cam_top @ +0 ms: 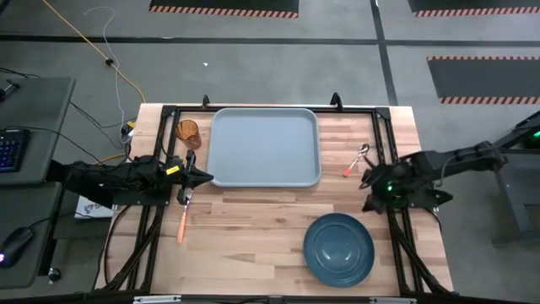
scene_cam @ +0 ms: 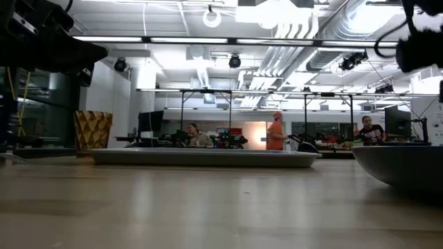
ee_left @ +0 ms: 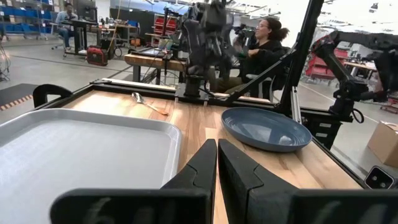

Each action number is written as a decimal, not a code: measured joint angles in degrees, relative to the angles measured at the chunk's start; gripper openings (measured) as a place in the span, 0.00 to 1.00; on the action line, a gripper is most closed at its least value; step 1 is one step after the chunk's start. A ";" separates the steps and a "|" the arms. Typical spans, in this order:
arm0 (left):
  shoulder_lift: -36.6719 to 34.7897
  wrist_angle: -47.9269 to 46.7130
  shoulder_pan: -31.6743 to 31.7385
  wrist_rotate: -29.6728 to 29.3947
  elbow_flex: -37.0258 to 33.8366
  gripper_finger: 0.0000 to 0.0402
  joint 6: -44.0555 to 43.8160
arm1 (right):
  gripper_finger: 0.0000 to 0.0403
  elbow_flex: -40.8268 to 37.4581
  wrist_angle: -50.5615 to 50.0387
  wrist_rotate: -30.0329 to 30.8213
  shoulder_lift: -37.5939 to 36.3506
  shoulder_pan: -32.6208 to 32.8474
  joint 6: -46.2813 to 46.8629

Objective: Pick and place plate/cup/fork/spoon on tray
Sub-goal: Put the blue plate on the tray

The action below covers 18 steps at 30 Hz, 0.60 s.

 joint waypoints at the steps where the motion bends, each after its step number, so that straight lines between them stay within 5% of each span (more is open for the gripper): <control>1: 0.00 0.02 0.00 0.00 0.00 0.02 0.00 | 0.46 -1.13 0.88 0.04 0.62 0.94 1.07; 18: 0.00 0.02 0.02 0.00 0.00 0.02 0.01 | 0.46 -9.96 21.83 6.17 13.03 15.74 26.69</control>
